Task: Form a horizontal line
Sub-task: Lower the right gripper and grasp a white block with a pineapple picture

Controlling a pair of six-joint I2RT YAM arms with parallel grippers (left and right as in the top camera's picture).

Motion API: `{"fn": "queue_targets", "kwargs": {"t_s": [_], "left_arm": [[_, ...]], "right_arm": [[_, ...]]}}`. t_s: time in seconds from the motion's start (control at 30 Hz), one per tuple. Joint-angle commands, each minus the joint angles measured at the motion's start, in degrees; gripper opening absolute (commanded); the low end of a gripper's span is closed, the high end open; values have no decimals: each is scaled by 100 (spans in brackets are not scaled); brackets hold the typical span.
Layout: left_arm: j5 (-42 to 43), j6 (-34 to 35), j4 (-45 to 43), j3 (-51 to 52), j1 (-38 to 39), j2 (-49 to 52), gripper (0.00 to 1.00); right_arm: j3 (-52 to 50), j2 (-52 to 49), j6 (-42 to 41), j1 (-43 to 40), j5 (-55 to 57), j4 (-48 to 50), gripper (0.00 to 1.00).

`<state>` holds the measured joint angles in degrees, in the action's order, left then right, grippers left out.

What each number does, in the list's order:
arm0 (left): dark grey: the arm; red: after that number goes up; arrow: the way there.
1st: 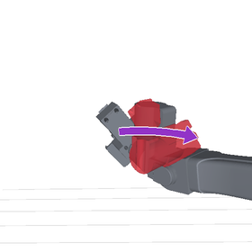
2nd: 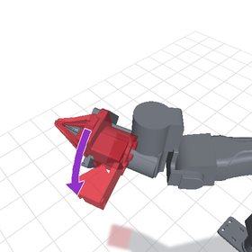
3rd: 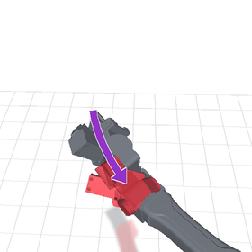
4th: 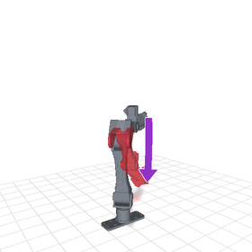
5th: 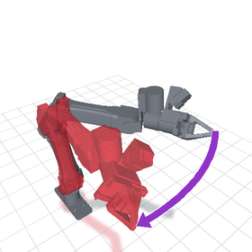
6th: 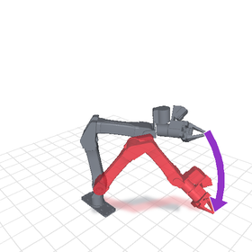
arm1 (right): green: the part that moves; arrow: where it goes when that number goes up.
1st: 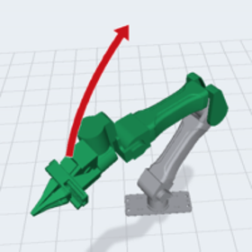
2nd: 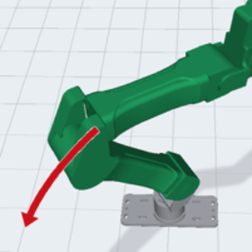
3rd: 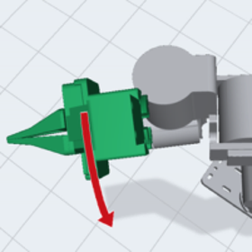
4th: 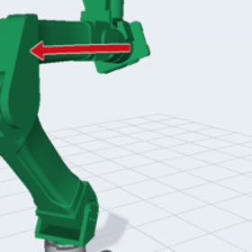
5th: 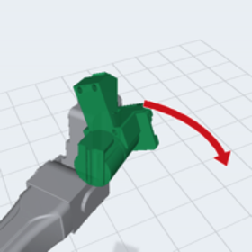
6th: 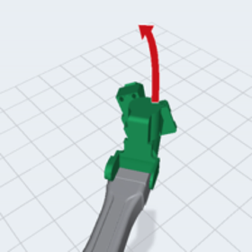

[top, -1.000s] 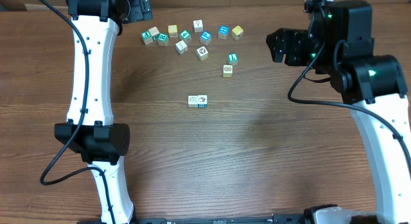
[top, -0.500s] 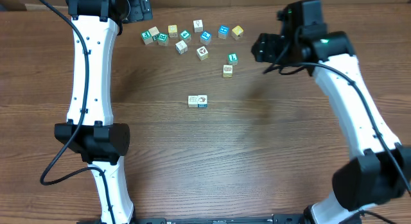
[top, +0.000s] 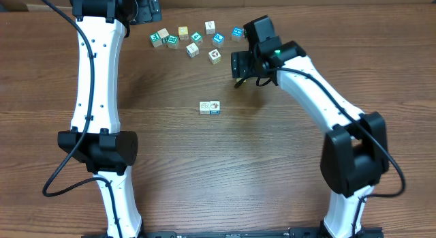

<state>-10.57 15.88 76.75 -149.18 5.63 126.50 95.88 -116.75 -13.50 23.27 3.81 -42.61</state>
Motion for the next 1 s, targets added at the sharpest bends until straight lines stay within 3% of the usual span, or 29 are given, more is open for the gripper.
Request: {"fn": "queue_targets", "kwargs": {"t_s": [0.0, 0.2, 0.5, 0.8, 0.97], "left_arm": [[-37, -66, 0, -28, 39, -22, 100], [-37, -66, 0, -28, 39, -22, 100], [-37, -66, 0, -28, 39, -22, 100], [-37, -66, 0, -28, 39, -22, 100], [-35, -66, 0, -28, 39, -22, 100]], "right_arm": [[122, -302, -22, -35, 236, 109, 84], [122, -697, 0, -35, 238, 407, 84], [122, -1110, -2, -35, 170, 616, 71], [116, -1198, -4, -35, 168, 717, 45], [116, -1198, -2, -35, 170, 800, 46]]}}
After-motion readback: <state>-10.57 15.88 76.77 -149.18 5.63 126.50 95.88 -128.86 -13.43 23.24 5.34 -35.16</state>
